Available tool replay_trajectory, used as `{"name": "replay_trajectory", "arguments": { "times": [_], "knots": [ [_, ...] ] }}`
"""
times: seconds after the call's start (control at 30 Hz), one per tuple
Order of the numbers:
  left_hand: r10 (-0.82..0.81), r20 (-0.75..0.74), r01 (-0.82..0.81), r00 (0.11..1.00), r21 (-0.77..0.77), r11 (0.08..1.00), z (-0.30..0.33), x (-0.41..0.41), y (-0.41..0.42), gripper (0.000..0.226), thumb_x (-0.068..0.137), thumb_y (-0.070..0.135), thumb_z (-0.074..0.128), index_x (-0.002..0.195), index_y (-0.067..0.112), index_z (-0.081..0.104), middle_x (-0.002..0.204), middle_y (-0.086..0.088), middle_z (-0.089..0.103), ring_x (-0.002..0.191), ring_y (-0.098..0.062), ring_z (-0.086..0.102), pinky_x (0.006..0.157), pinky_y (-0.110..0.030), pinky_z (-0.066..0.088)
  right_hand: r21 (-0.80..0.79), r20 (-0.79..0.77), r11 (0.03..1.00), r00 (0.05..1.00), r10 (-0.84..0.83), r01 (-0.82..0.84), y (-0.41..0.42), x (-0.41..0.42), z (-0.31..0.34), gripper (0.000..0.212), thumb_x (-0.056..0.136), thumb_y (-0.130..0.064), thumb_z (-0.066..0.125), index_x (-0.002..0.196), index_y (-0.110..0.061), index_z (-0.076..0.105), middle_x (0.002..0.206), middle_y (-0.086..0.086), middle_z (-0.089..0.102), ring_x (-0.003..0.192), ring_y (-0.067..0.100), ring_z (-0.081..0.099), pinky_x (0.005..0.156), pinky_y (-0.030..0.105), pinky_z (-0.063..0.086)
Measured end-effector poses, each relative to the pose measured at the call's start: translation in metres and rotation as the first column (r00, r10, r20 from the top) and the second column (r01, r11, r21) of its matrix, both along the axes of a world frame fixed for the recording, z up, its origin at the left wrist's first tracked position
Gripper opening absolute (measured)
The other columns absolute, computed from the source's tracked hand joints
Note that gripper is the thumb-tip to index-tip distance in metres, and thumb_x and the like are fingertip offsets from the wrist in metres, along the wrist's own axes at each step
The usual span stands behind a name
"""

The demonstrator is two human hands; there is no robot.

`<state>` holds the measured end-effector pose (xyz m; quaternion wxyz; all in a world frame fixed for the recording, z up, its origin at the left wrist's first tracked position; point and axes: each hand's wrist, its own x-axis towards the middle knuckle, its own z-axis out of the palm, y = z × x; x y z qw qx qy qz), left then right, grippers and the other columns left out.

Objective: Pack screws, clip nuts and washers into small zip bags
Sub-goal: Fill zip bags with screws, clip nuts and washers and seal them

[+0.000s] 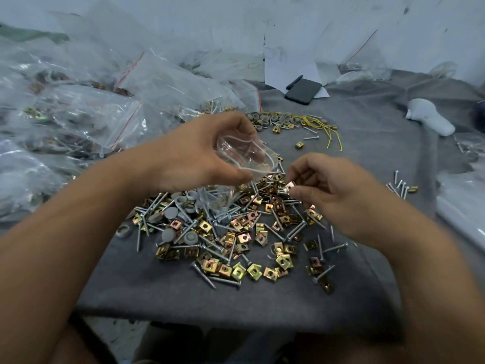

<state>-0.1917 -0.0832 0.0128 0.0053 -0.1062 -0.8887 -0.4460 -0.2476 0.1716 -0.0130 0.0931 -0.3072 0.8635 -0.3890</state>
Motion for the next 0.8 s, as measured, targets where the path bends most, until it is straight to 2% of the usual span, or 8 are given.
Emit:
{"name": "replay_trajectory", "arguments": {
  "times": [0.1,0.2,0.23,0.3,0.4,0.5,0.63,0.8],
  "knots": [
    [-0.002,-0.005,0.002,1.000,0.001,1.000,0.000,0.000,0.000,0.043,0.082,0.022,0.091,0.114,0.031,0.063,0.121,0.008,0.076,0.110,-0.013,0.074,0.100,-0.044,0.059,0.150,-0.089,0.989,0.996,0.005,0.009,-0.001,0.003,0.002,0.038,0.096,-0.001,0.066,0.088,-0.037,0.071,0.092,-0.012,0.068,0.084,0.010,0.065,0.078,0.039,0.056],
    [-0.013,-0.011,0.013,1.000,0.004,1.000,0.000,0.001,0.001,0.041,0.083,0.019,0.089,0.114,0.028,0.064,0.120,0.010,0.076,0.109,-0.010,0.074,0.100,-0.042,0.059,0.185,-0.100,0.983,0.995,0.025,-0.006,-0.005,0.010,0.009,0.051,0.092,0.008,0.064,0.104,-0.041,0.069,0.100,-0.015,0.065,0.092,0.005,0.063,0.086,0.034,0.057],
    [-0.017,-0.013,0.017,1.000,0.005,1.000,0.000,0.001,0.000,0.041,0.083,0.019,0.088,0.114,0.027,0.064,0.119,0.011,0.077,0.109,-0.008,0.074,0.099,-0.041,0.059,0.207,-0.114,0.978,0.993,0.042,-0.017,-0.006,0.013,0.011,0.049,0.090,0.005,0.068,0.103,-0.042,0.070,0.098,-0.016,0.064,0.090,0.004,0.062,0.083,0.029,0.056],
    [-0.016,-0.016,0.016,1.000,0.011,1.000,-0.001,0.001,0.000,0.040,0.083,0.017,0.088,0.114,0.026,0.064,0.118,0.012,0.077,0.109,-0.007,0.074,0.099,-0.039,0.059,0.295,-0.107,0.954,0.990,0.091,-0.056,-0.012,0.020,0.016,0.034,0.083,-0.017,0.084,0.095,-0.047,0.074,0.091,-0.017,0.065,0.085,0.001,0.062,0.074,0.021,0.052],
    [-0.017,-0.026,0.018,1.000,0.020,1.000,-0.002,0.000,-0.002,0.040,0.084,0.016,0.088,0.115,0.025,0.064,0.118,0.013,0.077,0.110,-0.006,0.073,0.100,-0.037,0.059,0.421,0.021,0.896,0.989,0.145,-0.140,-0.025,0.032,0.019,0.031,0.071,-0.040,0.092,0.092,-0.053,0.073,0.084,-0.024,0.068,0.075,-0.003,0.064,0.067,0.023,0.054],
    [-0.017,-0.031,0.018,0.999,0.017,1.000,-0.002,-0.001,-0.003,0.041,0.084,0.017,0.089,0.116,0.026,0.064,0.118,0.012,0.077,0.111,-0.008,0.074,0.101,-0.039,0.059,0.482,0.015,0.871,0.995,0.103,-0.098,-0.033,0.037,0.018,0.030,0.069,-0.043,0.094,0.089,-0.045,0.073,0.080,-0.020,0.068,0.069,-0.001,0.064,0.063,0.024,0.054],
    [-0.019,-0.037,0.019,0.999,0.010,1.000,-0.004,-0.001,-0.004,0.042,0.083,0.016,0.090,0.115,0.027,0.065,0.118,0.011,0.077,0.111,-0.010,0.074,0.101,-0.042,0.059,0.470,0.011,0.879,0.996,0.088,-0.083,-0.033,0.037,0.013,0.022,0.073,-0.039,0.087,0.085,-0.038,0.069,0.079,-0.021,0.068,0.069,-0.001,0.064,0.067,0.028,0.059],
    [-0.026,-0.027,0.027,0.999,0.019,0.999,-0.003,-0.001,-0.004,0.042,0.083,0.018,0.090,0.115,0.026,0.064,0.118,0.011,0.077,0.112,-0.010,0.074,0.101,-0.043,0.060,0.422,-0.028,0.901,0.993,0.119,-0.096,-0.030,0.033,0.009,0.019,0.079,-0.033,0.081,0.084,-0.036,0.063,0.081,-0.029,0.062,0.073,-0.005,0.059,0.061,0.020,0.047]
  ]
}}
